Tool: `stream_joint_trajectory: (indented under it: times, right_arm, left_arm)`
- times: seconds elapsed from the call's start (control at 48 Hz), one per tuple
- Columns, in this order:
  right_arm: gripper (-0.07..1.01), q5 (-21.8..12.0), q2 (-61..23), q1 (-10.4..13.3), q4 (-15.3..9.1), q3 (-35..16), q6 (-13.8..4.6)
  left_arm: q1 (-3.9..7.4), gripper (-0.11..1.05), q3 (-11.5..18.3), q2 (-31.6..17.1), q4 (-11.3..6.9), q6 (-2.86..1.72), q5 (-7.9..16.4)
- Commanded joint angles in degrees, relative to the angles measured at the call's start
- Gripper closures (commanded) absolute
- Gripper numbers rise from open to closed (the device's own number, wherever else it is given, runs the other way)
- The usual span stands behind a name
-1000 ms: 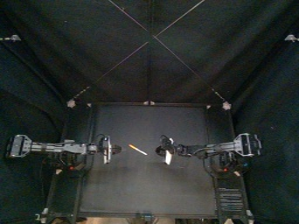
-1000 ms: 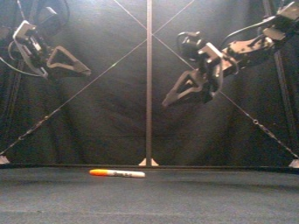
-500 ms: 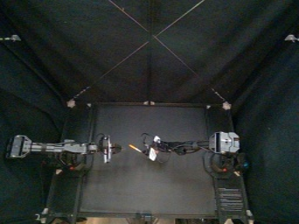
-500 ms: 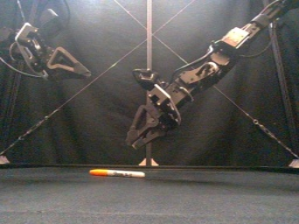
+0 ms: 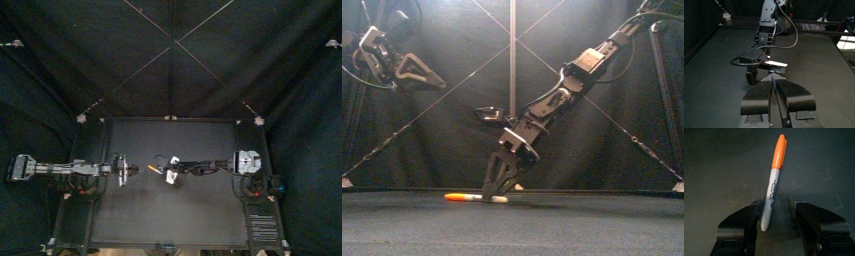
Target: Uncap the pen
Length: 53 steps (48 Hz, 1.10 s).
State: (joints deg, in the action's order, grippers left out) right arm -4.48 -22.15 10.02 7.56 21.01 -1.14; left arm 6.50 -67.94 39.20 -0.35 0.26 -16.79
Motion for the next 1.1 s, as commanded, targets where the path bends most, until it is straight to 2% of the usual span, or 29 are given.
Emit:
stream_joint_trajectory:
  times: [0.021, 0.25, 0.354, 0.479, 0.625, 0.833, 0.979, 1.104]
  right_arm:
    - [0.16, -0.8, 1.1, 0.1, 0.0, -1.0, -0.09]
    - [0.39, -1.3, 1.2, -0.3, -0.4, 0.5, 0.00]
    - [0.46, -1.4, 2.5, -0.8, -1.6, 1.3, 0.00]
    - [0.47, -1.3, 6.6, -1.3, -4.9, 2.8, 0.09]
    - [0.47, -1.4, 13.2, -1.4, -9.3, 4.1, -0.09]
    - [0.47, -1.4, 18.4, -2.2, -13.2, 4.1, 0.18]
    - [0.47, -1.4, 19.6, -4.2, -16.3, 4.1, 0.09]
    - [0.47, -1.3, 20.0, -5.5, -18.0, 4.0, 0.00]
  left_arm:
    - [0.18, 0.44, 1.3, 0.1, 0.00, -0.09, -0.3]
    - [0.35, 0.39, 1.5, 0.1, 0.00, -0.26, -0.4]
    - [0.70, 0.35, 1.7, 0.0, -0.26, -0.35, -0.4]
    - [0.88, 0.29, 1.9, 0.0, -1.49, -0.26, -0.6]
    - [0.97, 0.21, 2.4, 0.0, -1.93, -0.26, -0.7]
    - [0.70, 0.10, 2.8, -1.1, -2.46, -0.35, -0.7]
    - [0.09, 0.05, 3.7, -3.2, -2.64, -0.26, -0.4]
    - [-1.32, 0.04, 4.7, -5.9, -2.64, -0.18, -0.3]
